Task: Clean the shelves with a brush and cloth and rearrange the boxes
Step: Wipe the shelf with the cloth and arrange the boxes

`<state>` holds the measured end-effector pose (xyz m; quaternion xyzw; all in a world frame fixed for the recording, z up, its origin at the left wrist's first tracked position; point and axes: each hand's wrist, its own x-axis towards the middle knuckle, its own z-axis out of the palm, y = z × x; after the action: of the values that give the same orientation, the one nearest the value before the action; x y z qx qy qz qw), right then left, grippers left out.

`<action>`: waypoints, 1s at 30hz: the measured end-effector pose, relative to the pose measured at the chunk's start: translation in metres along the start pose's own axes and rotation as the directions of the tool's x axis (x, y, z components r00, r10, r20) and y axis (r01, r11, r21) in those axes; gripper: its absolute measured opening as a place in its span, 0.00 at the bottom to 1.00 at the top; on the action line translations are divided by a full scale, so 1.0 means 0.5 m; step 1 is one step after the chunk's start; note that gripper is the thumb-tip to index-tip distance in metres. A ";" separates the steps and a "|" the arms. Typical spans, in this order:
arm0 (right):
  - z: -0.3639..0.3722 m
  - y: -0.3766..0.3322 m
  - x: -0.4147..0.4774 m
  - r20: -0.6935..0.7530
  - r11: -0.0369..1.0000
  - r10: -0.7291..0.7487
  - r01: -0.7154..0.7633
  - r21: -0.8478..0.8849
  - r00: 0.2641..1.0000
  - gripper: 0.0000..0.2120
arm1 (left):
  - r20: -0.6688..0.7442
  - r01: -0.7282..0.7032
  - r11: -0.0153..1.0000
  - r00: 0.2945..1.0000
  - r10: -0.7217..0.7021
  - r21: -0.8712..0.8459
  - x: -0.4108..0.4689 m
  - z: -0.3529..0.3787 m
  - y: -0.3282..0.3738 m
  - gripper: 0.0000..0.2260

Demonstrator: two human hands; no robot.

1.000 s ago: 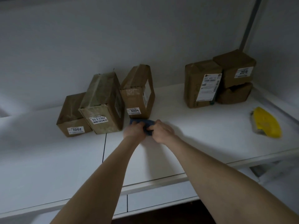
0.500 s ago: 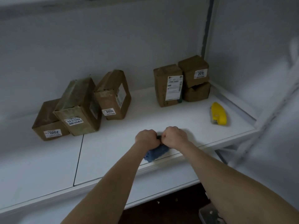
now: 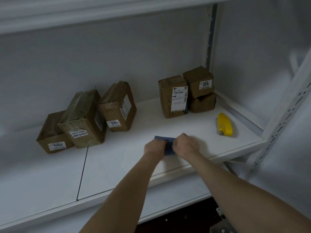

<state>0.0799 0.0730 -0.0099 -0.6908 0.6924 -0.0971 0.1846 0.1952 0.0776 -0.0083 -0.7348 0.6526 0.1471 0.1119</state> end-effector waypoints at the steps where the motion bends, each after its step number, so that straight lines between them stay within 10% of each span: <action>1: 0.009 -0.023 0.002 0.046 0.997 -0.075 0.074 0.013 0.996 0.15 | -0.001 0.053 0.998 0.999 -0.053 0.014 0.010 -0.005 -0.023 0.19; 7: 0.025 -0.079 0.016 -0.068 0.994 -0.102 0.099 -0.037 0.992 0.13 | -0.251 -0.055 0.998 0.966 0.056 0.011 0.031 -0.007 -0.062 0.15; 17: 0.067 -0.037 0.030 -0.004 0.847 -0.509 0.500 -0.181 0.861 0.14 | -0.226 0.015 1.000 0.974 -0.017 -0.008 0.057 -0.017 -0.040 0.19; 25: 0.074 -0.122 0.126 0.053 0.958 -0.112 0.093 0.273 0.992 0.15 | -0.262 -0.116 0.991 0.960 0.096 -0.064 0.092 -0.014 -0.099 0.18; 30: 0.102 -0.172 0.212 0.061 0.951 -0.152 0.129 0.283 0.986 0.19 | -0.221 -0.127 0.988 0.970 0.106 -0.087 0.171 -0.056 -0.120 0.16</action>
<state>0.1816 -0.0285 -0.0358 -0.7091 0.6127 -0.1778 0.3004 0.2659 -0.0040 -0.0151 -0.7115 0.6947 0.1055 -0.0055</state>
